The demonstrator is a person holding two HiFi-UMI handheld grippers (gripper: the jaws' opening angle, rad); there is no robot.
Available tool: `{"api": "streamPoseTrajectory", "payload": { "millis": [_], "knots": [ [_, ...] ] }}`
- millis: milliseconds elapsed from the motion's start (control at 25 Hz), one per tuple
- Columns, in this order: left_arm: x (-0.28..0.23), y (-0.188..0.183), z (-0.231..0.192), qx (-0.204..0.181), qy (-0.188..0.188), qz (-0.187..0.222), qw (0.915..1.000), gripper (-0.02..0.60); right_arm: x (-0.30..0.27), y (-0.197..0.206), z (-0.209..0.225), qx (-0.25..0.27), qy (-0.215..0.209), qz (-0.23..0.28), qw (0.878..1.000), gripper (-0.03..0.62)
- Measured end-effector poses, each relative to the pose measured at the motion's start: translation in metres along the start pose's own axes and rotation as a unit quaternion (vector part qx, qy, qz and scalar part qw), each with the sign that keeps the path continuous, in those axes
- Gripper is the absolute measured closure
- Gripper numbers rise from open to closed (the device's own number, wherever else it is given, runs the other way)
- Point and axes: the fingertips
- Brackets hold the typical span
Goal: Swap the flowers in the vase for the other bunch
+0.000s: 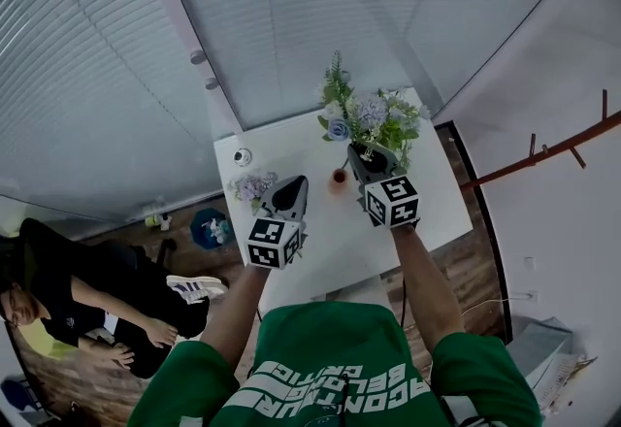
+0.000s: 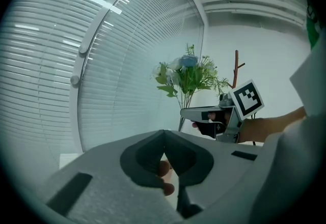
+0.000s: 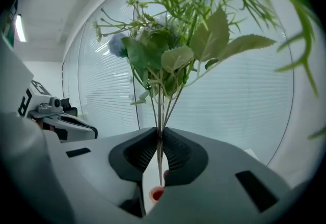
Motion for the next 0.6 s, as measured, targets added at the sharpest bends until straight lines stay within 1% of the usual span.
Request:
{"api": "streamPoseTrajectory", "payload": {
  "millis": [240,400,600],
  "knots": [
    [-0.005,-0.008,0.022,-0.005,0.006,-0.004,1.0000,0.574,0.016,-0.011,0.011,-0.012,0.003,-0.002,1.000,0.554],
    [-0.022,-0.002,0.047,-0.009,0.036,-0.014,0.9992,0.574,0.035,-0.012,0.035,-0.021,0.026,-0.004,0.999,0.554],
    [-0.052,0.011,0.092,-0.014,0.074,-0.028,0.9968,0.574,0.078,-0.010,0.083,-0.025,0.066,-0.010,0.997,0.554]
  ]
}}
Point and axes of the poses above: the fingertips, and each gripper's own axes: x backward along the fingers, z to its right, y out of its underside, and after that the axes turned 14 degrees about z, right-handed
